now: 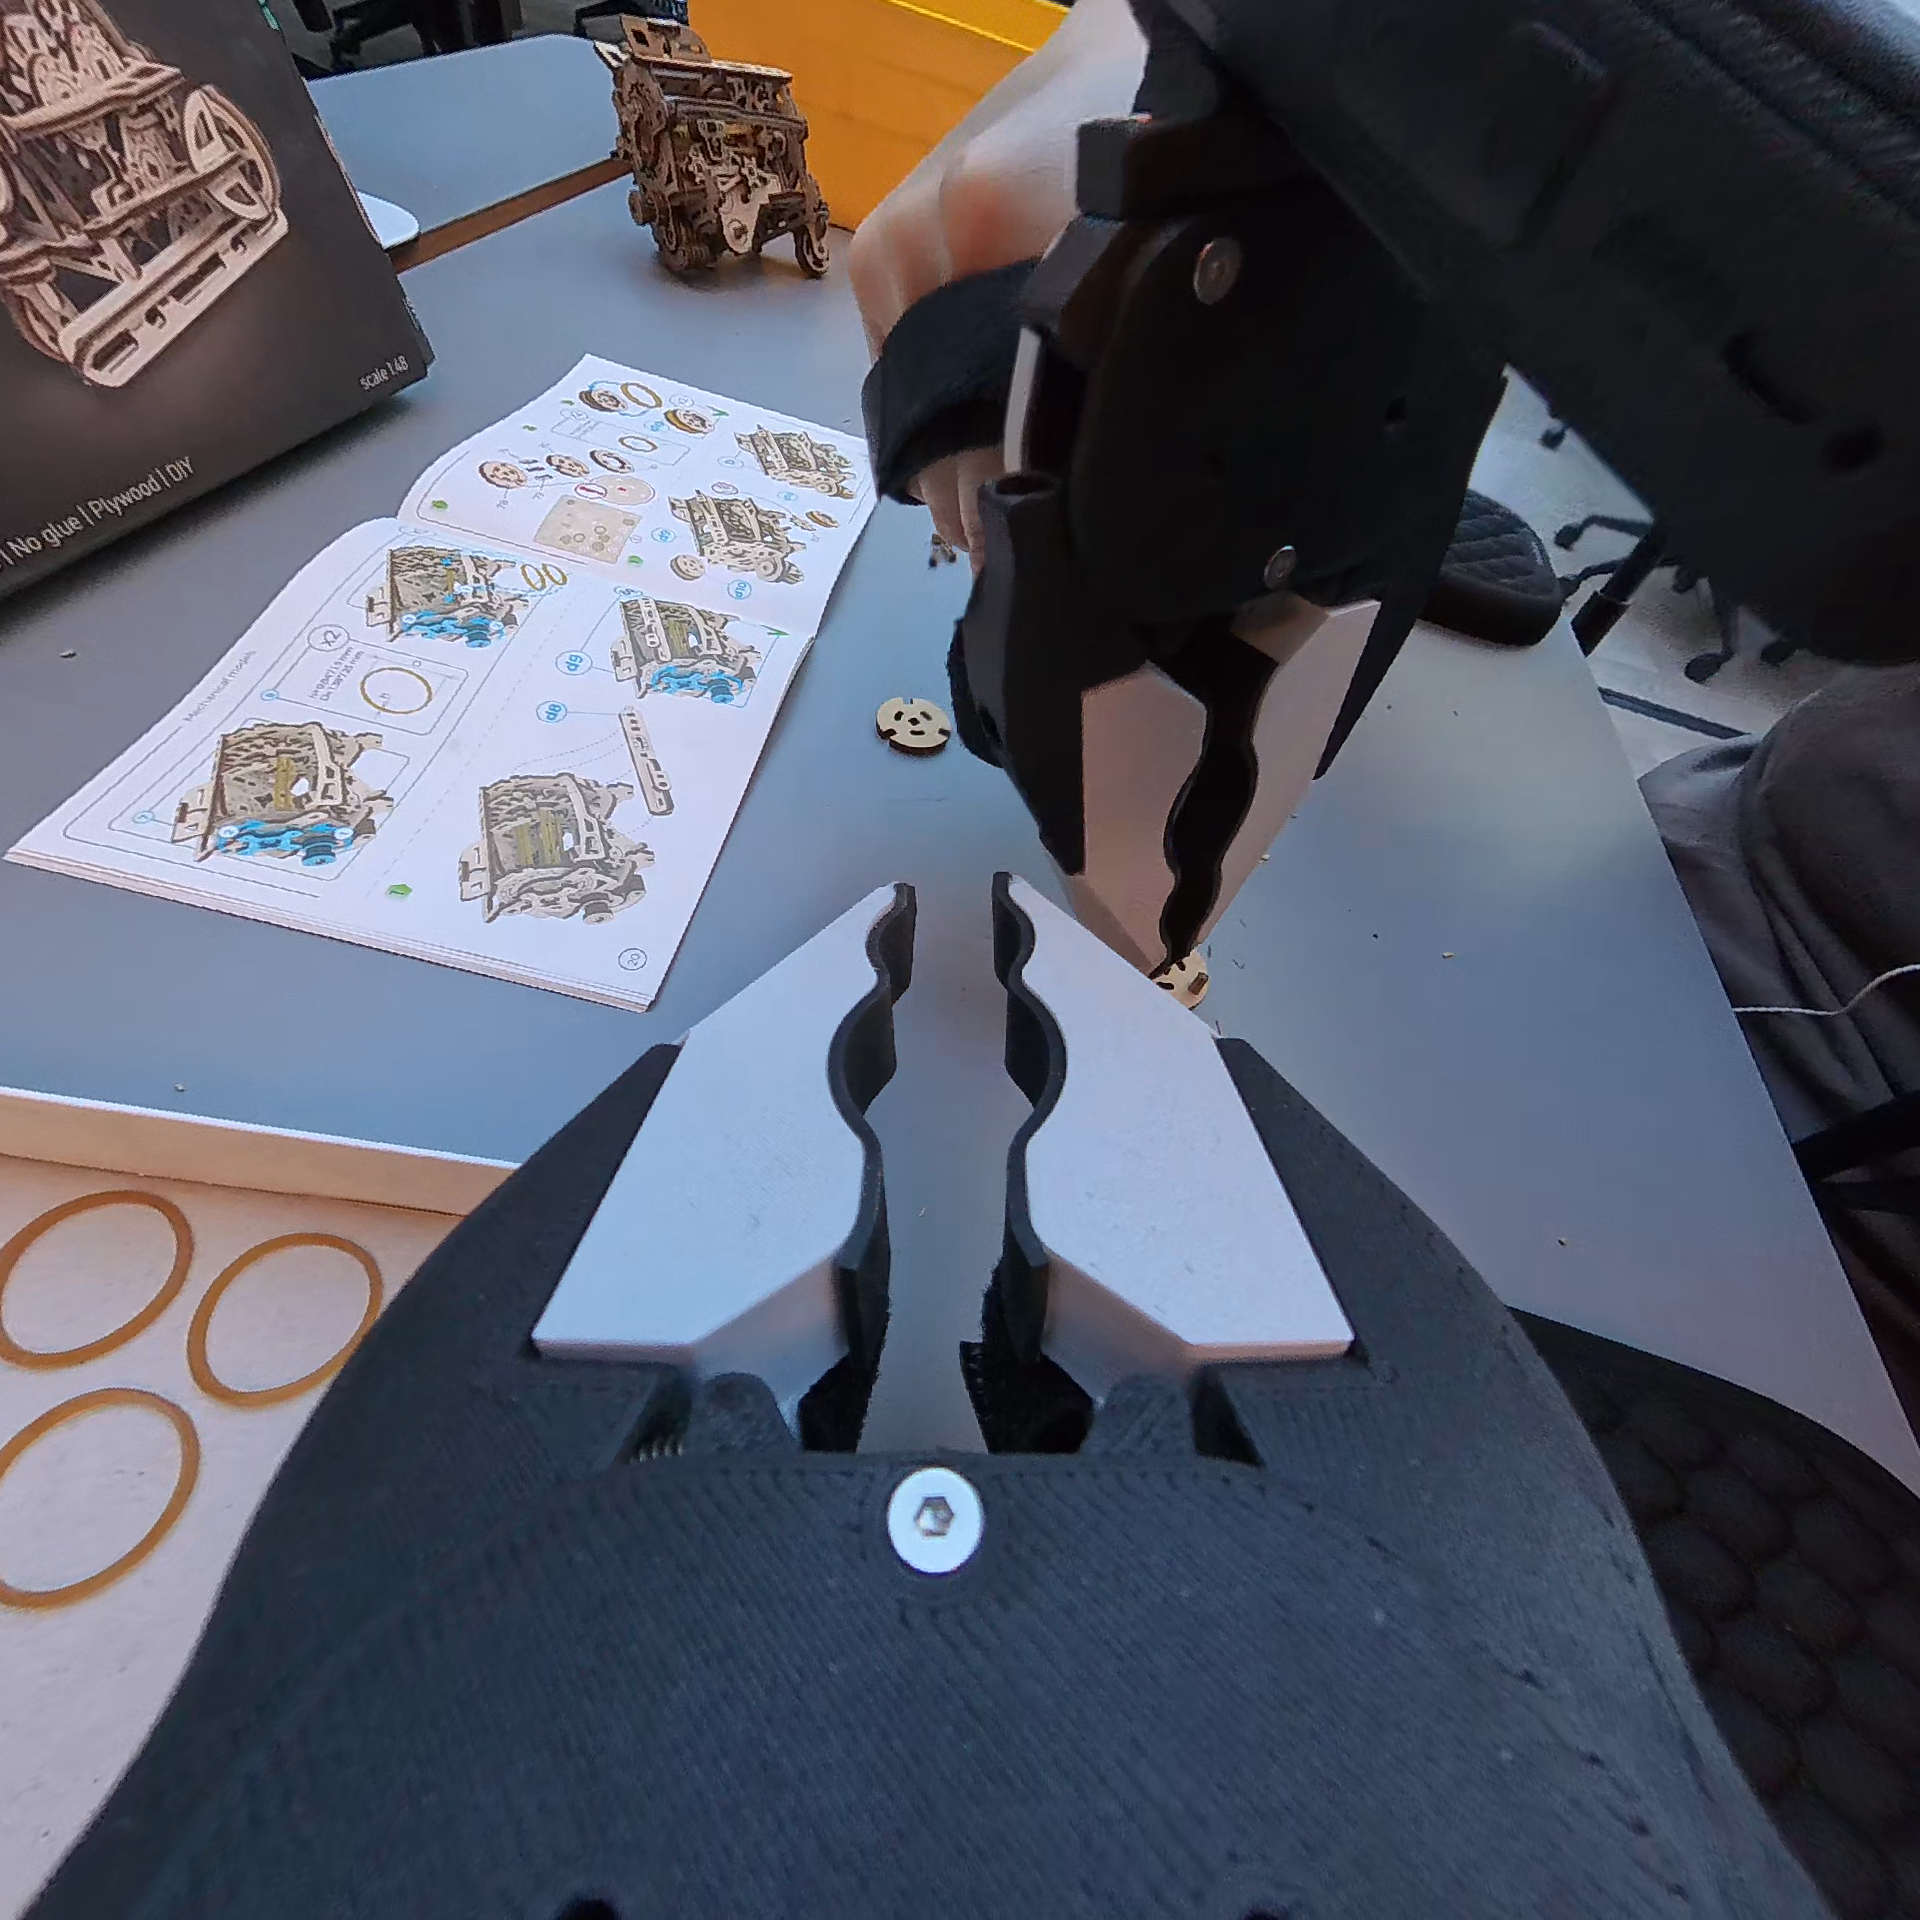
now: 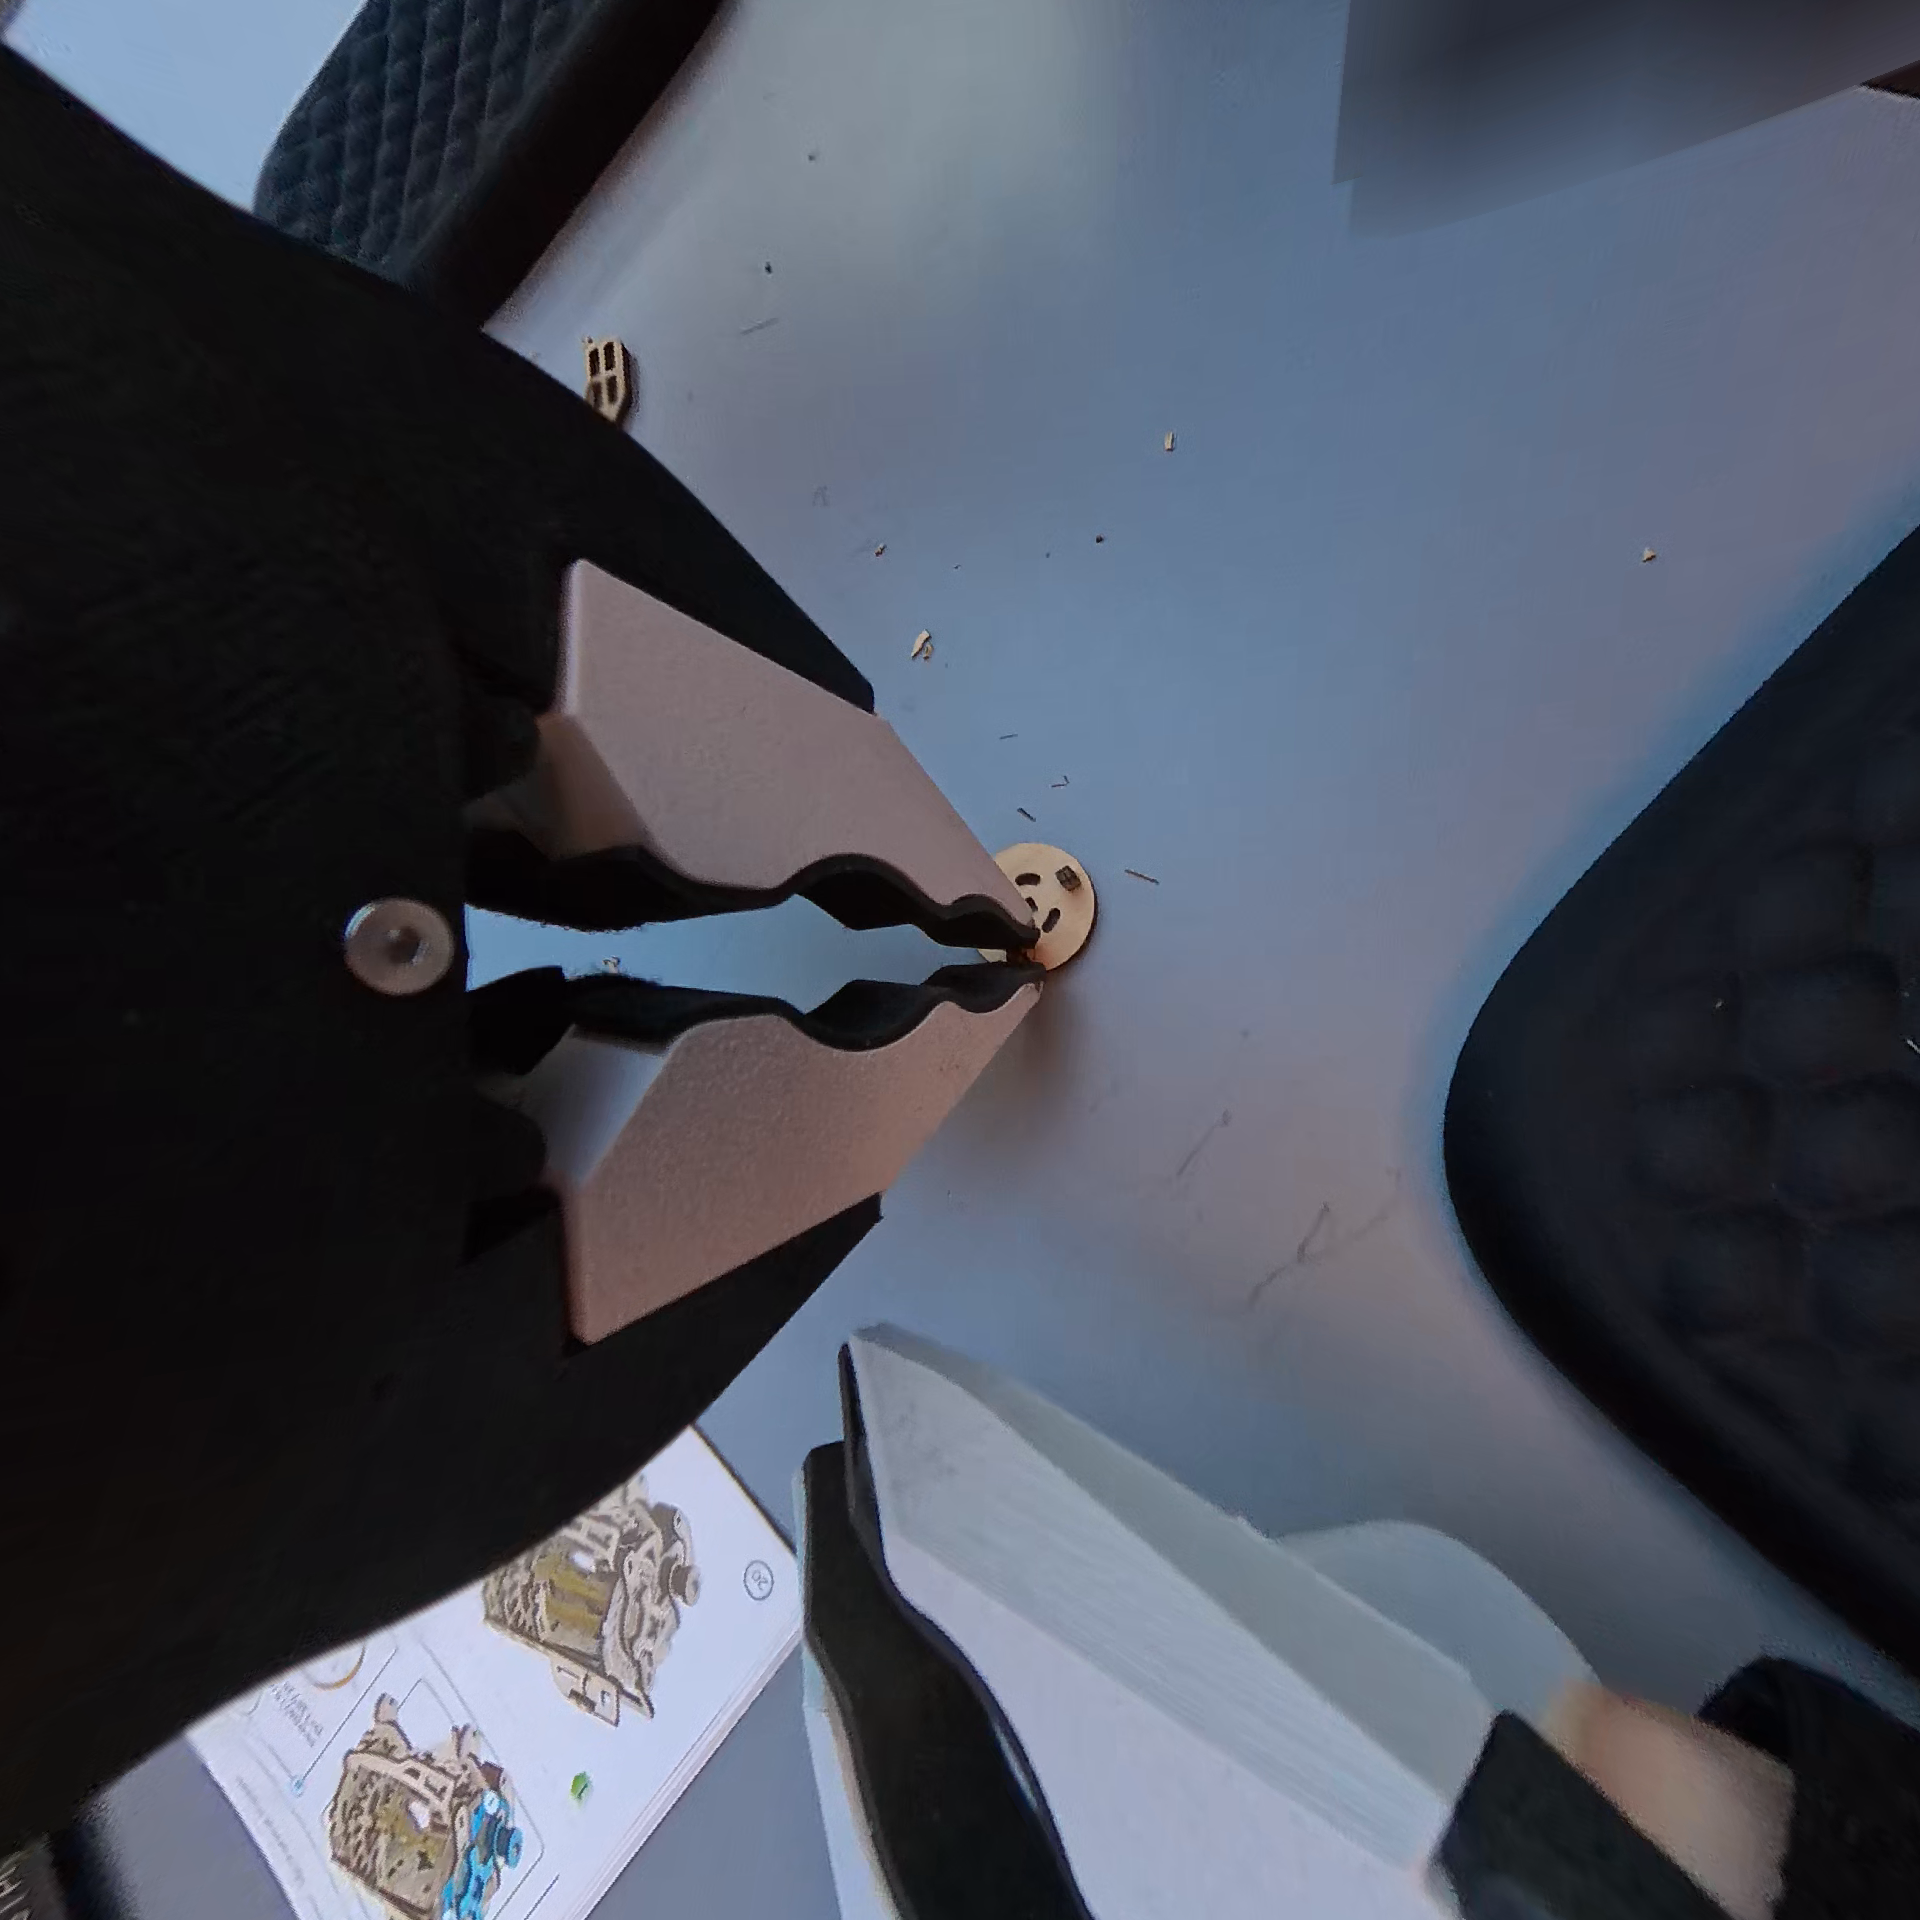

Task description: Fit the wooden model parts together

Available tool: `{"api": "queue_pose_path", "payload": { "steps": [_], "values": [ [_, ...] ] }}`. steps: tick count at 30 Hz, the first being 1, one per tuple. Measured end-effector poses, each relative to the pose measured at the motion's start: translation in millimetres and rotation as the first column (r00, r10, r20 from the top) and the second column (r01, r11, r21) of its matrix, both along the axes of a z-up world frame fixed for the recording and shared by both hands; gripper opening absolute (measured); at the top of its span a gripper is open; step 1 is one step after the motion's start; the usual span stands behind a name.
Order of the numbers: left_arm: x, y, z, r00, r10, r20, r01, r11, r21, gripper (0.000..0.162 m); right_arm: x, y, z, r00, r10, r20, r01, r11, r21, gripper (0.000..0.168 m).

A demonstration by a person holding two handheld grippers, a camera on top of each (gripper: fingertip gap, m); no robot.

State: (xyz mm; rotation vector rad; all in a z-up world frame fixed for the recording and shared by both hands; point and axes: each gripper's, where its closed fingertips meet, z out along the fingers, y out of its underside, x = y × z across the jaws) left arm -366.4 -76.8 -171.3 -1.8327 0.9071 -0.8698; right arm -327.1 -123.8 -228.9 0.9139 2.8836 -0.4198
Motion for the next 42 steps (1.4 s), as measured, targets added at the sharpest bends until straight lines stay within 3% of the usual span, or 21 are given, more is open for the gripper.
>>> {"api": "queue_pose_path", "payload": {
  "steps": [7, 16, 22, 23, 26, 28, 32, 34, 38, 42],
  "values": [
    [-1, 0, 1, 1.000, 0.003, 0.003, -0.003, 1.000, 0.000, 0.013, -1, -1, 2, 0.990, 0.031, -0.141, -0.022, 0.998, 0.064, 0.003],
    [-1, 0, 0, 1.000, 0.003, 0.001, -0.003, 1.000, -0.003, 0.013, -2, 9, 5, 0.965, -0.129, -0.227, 0.135, 0.991, 0.007, 0.014],
    [-1, 0, -2, 1.000, 0.004, -0.001, -0.004, 1.000, -0.008, 0.013, -2, 0, 0, 0.944, -0.264, -0.199, 0.231, 0.957, -0.174, 0.007],
    [-1, 0, -3, 1.000, 0.002, -0.002, -0.002, 1.000, -0.011, 0.013, -1, -2, 0, 0.944, -0.260, -0.205, 0.222, 0.956, -0.189, 0.000],
    [1, -1, 0, 1.000, -0.009, 0.023, 0.009, 1.000, -0.022, 0.013, -4, 3, 3, 0.916, -0.254, -0.309, 0.217, 0.965, -0.150, 0.000],
    [2, -2, 9, 0.996, -0.017, 0.090, 0.019, 0.999, -0.028, 0.014, -7, 3, 15, 0.865, -0.240, -0.441, 0.199, 0.970, -0.137, 0.000],
    [7, -6, 23, 0.978, -0.034, 0.208, 0.053, 0.995, -0.086, 0.024, -10, 20, 57, 0.631, -0.137, -0.763, 0.250, 0.968, 0.034, 0.000],
    [16, -9, 30, 0.963, -0.055, 0.263, 0.087, 0.990, -0.110, 0.027, -5, 23, 76, 0.533, -0.058, -0.844, 0.290, 0.950, 0.118, 0.000],
    [33, -12, 29, 0.956, -0.064, 0.285, 0.117, 0.978, -0.173, 0.028, 1, 32, 98, 0.443, 0.104, -0.891, 0.371, 0.883, 0.288, 0.000],
    [46, -13, 32, 0.949, -0.072, 0.307, 0.134, 0.974, -0.183, 0.028, 3, 43, 103, 0.425, 0.214, -0.880, 0.430, 0.808, 0.404, 0.000]
  ]
}}
